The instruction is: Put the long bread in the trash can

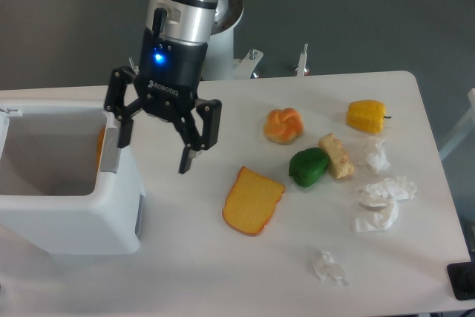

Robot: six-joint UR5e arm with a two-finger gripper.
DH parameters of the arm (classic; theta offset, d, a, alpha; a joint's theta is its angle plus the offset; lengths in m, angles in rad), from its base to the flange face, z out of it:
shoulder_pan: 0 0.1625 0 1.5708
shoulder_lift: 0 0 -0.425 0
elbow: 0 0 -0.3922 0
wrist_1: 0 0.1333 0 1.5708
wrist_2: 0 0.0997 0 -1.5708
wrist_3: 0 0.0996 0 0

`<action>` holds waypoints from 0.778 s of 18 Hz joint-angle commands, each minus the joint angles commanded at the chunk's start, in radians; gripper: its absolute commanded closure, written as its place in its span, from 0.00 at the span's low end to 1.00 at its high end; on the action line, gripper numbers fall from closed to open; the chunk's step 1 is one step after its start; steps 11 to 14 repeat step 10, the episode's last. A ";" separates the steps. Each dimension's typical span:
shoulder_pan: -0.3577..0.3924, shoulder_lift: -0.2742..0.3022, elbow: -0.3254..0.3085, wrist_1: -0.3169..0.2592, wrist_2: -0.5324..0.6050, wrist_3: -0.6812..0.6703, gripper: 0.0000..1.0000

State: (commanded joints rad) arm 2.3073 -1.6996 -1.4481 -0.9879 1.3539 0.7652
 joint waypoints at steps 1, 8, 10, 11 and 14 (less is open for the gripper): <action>-0.017 0.000 -0.003 -0.002 0.054 0.026 0.00; -0.051 -0.005 -0.008 -0.003 0.155 0.091 0.00; -0.051 -0.008 -0.008 -0.002 0.154 0.089 0.00; -0.051 -0.008 -0.008 -0.002 0.154 0.089 0.00; -0.051 -0.008 -0.008 -0.002 0.154 0.089 0.00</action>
